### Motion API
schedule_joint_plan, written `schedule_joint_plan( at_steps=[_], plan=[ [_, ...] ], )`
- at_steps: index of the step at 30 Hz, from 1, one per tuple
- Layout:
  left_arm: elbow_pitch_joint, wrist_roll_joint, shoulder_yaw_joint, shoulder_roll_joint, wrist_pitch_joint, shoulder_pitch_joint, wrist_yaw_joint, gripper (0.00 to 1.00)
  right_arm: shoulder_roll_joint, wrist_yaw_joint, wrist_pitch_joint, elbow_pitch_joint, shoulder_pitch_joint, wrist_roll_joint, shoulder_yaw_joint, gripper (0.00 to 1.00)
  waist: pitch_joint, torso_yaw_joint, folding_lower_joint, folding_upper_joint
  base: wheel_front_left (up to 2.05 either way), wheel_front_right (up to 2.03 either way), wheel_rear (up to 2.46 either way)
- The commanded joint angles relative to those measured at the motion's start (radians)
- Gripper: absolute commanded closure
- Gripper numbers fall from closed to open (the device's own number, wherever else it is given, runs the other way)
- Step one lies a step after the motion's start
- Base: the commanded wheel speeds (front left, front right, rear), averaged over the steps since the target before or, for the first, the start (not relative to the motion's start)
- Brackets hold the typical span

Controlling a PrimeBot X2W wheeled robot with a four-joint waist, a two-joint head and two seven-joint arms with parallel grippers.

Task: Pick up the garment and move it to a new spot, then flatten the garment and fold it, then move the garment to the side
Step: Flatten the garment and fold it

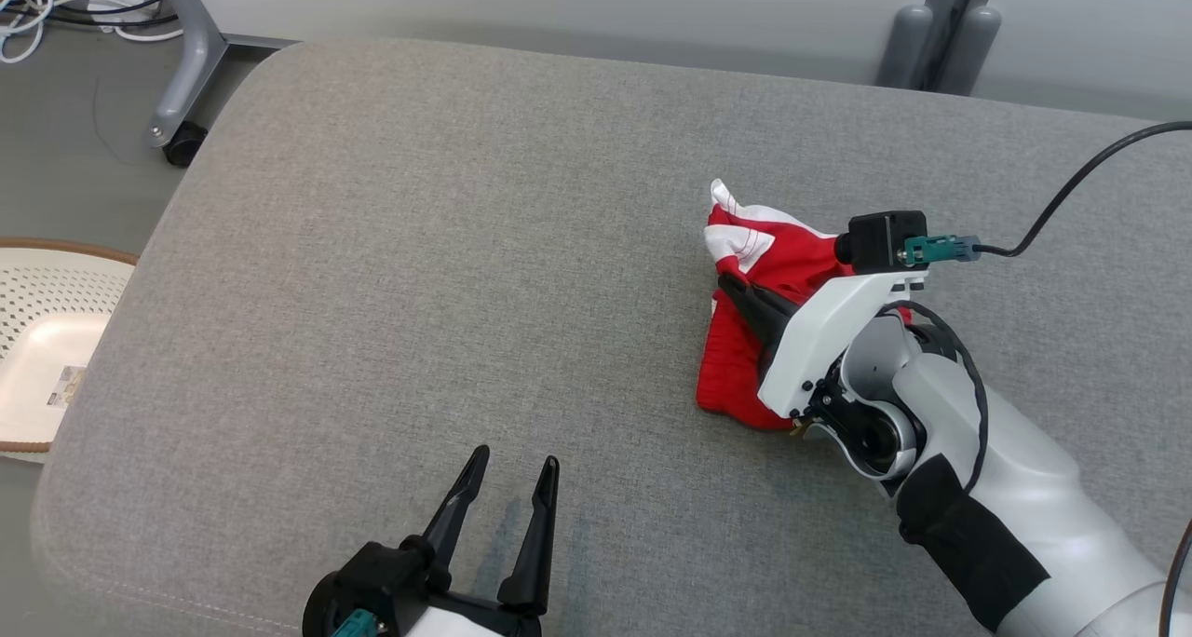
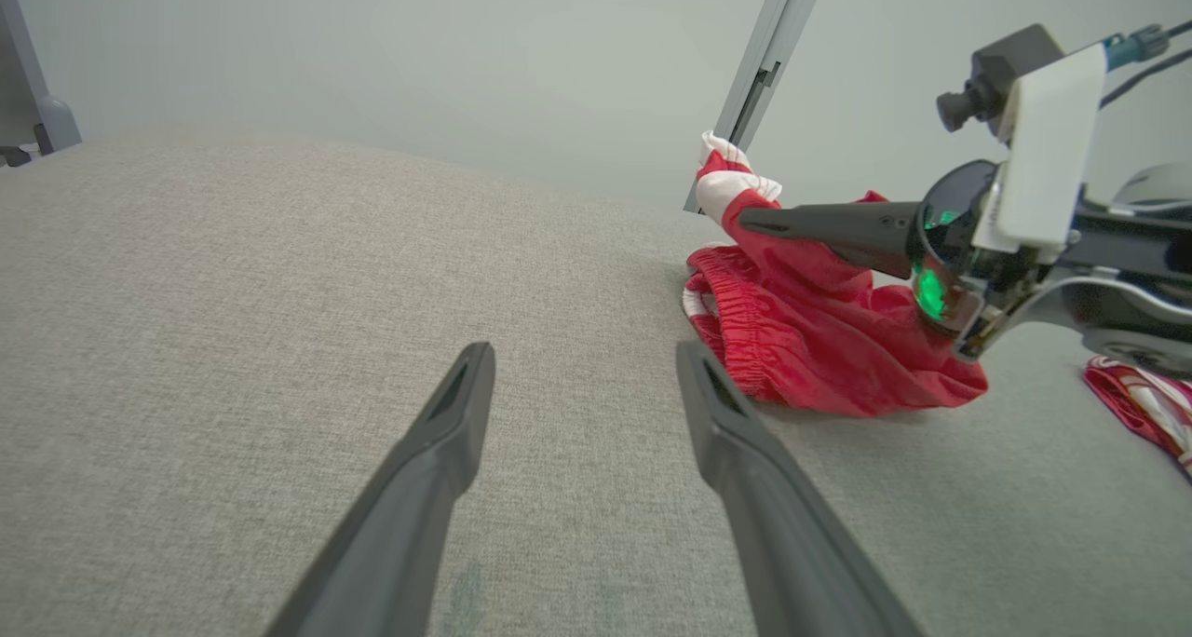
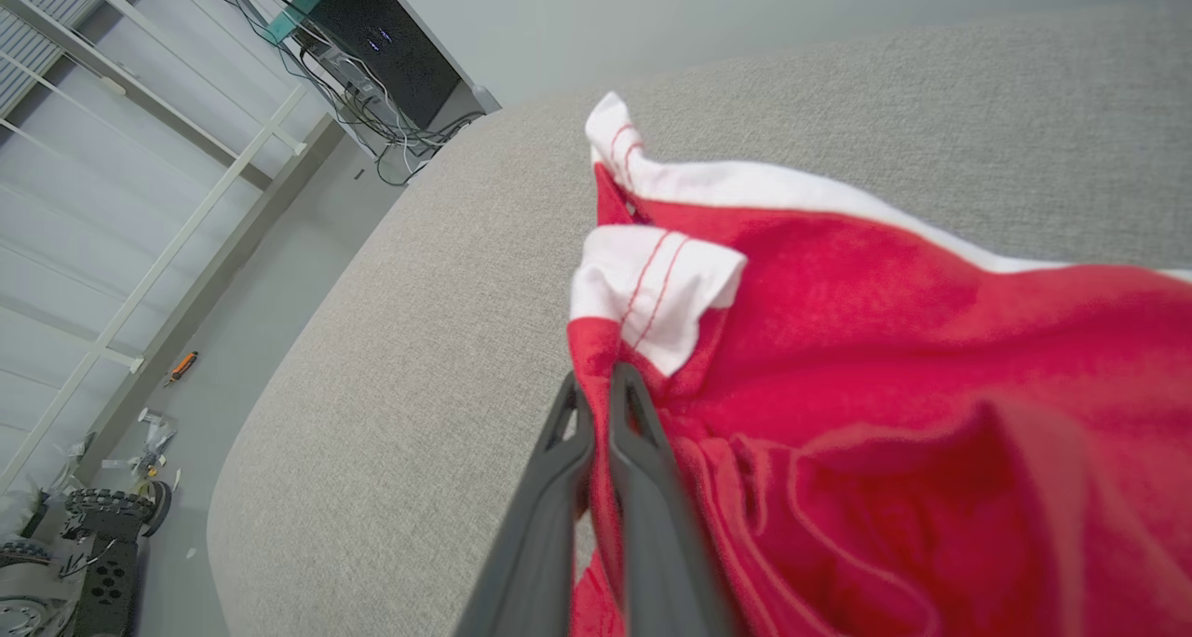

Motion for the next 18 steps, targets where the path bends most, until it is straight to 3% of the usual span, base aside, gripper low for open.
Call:
schedule_joint_plan(
  at_steps=[1, 14, 16, 18],
  plan=[
    [0.002, -0.007, 0.001, 0.003, -0.004, 0.003, 0.006, 0.0, -0.002, 0.0, 0.002, 0.0, 0.009, -0.005, -0.003, 1.0, 0.0, -0.003, 0.0, 0.0, 0.0, 0.0, 0.0],
    [0.016, -0.016, -0.008, 0.003, -0.004, -0.011, 0.008, 0.0, 0.001, 0.0, 0.003, -0.022, 0.027, -0.041, -0.003, 1.0, -0.01, -0.017, 0.0, 0.0, 0.0, 0.0, 0.0],
    [0.016, -0.018, -0.004, 0.003, -0.004, -0.006, 0.01, 0.0, -0.002, 0.0, -0.008, -0.043, 0.032, -0.051, 0.004, 0.0, -0.013, -0.022, 0.0, 0.0, 0.0, 0.0, 0.0],
    [0.017, -0.018, 0.002, 0.003, -0.004, 0.001, 0.01, 0.0, -0.009, 0.0, -0.026, -0.077, 0.036, -0.064, 0.009, 0.0, -0.017, -0.028, 0.0, 0.0, 0.0, 0.0, 0.0]
  ],
)
